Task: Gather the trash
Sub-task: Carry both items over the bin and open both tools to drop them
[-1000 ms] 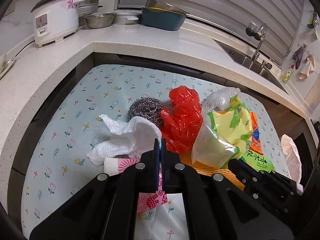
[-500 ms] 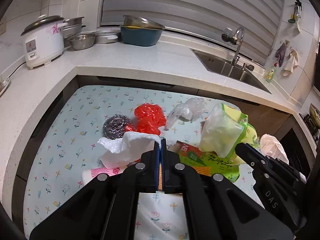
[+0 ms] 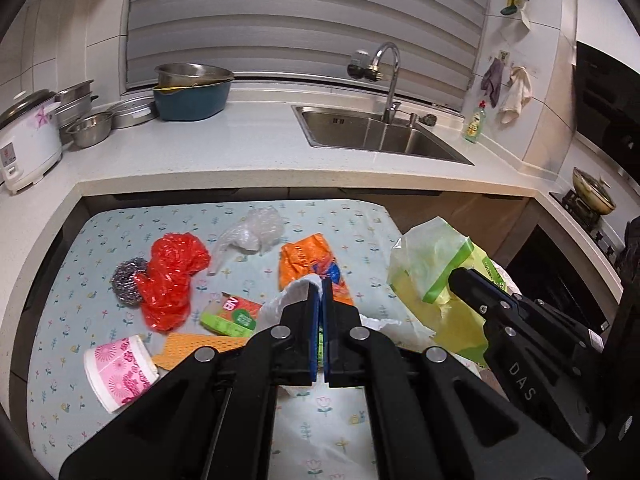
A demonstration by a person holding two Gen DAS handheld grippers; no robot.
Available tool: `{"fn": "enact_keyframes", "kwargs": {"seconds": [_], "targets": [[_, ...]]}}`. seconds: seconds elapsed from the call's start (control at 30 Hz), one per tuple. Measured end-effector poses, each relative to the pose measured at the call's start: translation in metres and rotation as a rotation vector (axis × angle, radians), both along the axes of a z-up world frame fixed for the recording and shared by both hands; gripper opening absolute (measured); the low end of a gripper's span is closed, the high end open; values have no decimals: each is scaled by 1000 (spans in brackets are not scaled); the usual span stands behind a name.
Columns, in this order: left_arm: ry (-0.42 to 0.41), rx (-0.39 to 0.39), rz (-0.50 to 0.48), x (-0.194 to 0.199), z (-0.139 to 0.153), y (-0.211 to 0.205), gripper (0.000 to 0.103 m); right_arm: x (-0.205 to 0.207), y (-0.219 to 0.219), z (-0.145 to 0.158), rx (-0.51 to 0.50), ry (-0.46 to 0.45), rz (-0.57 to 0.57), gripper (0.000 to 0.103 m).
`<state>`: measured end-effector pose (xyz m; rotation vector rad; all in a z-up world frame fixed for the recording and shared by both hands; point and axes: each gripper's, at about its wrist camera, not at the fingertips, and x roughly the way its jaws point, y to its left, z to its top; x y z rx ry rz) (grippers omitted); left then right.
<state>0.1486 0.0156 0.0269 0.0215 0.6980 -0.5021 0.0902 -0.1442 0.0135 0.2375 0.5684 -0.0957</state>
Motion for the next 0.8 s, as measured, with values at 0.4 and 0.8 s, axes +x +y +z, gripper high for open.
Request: {"fn": "enact_keyframes", "kwargs": {"seconds": [0.4,0.8], "targets": [[22,23,-161,-27,-2,-93,1,-43,-89,-4,13,-3,-137,1],[14,17,-314,-39,5,-196,1,-66,-174,-23,12,27,-262,1]]}}
